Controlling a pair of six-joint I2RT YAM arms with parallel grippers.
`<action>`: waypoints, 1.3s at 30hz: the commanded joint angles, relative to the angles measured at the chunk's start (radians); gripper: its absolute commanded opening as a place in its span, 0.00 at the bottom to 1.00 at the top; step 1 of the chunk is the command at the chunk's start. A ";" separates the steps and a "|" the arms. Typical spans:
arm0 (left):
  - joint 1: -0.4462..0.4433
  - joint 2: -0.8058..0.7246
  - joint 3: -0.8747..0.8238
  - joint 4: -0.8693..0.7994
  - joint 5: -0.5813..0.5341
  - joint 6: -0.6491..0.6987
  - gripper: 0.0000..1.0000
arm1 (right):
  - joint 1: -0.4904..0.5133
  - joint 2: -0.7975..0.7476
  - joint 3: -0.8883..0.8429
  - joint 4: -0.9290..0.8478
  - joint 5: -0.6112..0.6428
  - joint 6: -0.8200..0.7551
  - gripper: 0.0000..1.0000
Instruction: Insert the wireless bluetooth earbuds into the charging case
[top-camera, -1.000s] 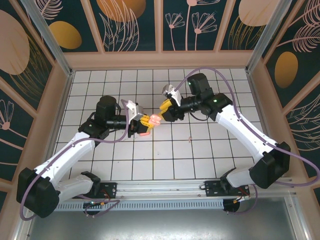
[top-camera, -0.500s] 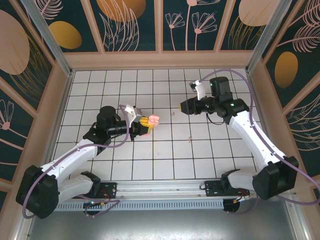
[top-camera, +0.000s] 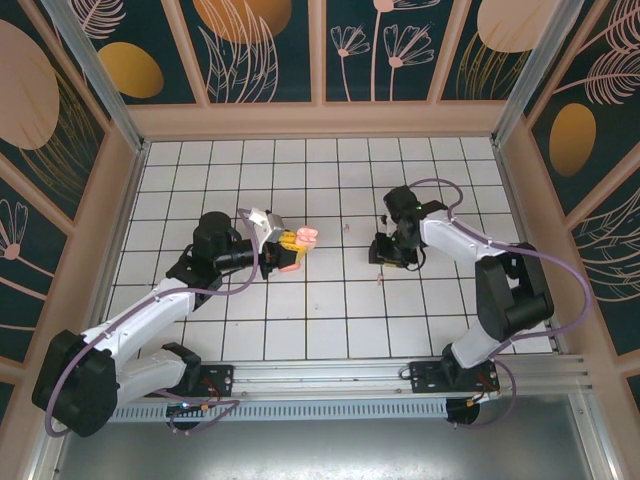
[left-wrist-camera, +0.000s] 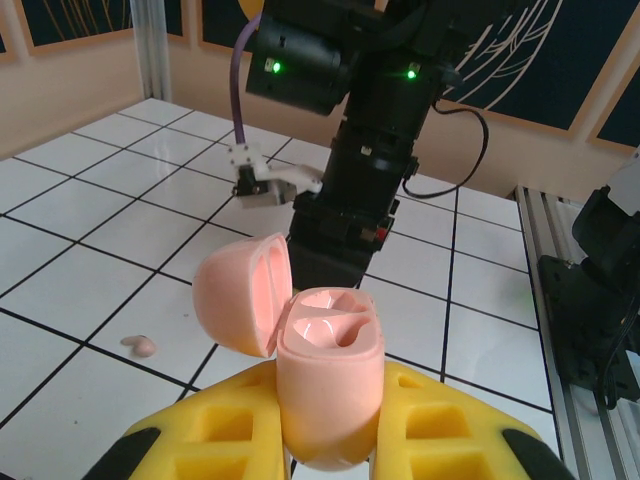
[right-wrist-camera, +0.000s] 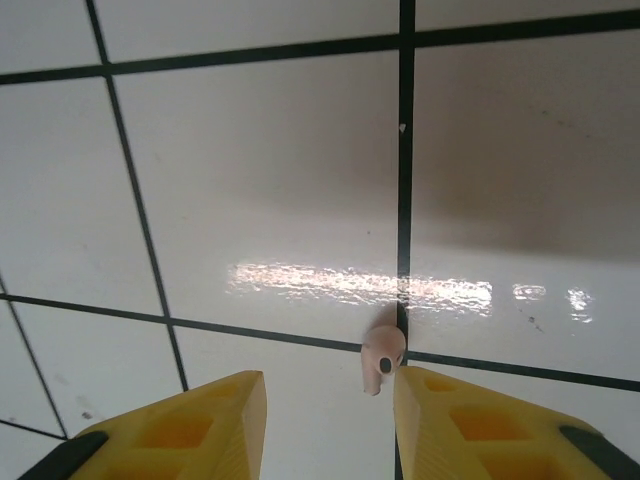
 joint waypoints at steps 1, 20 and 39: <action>-0.004 -0.008 0.023 -0.002 -0.007 0.009 0.08 | 0.022 0.048 -0.002 -0.027 0.049 0.022 0.37; -0.002 -0.006 0.040 -0.033 -0.008 0.011 0.08 | 0.048 0.155 -0.001 -0.034 0.103 0.010 0.26; -0.004 0.033 -0.037 0.157 -0.078 -0.079 0.06 | 0.073 -0.047 0.011 0.076 0.109 0.037 0.13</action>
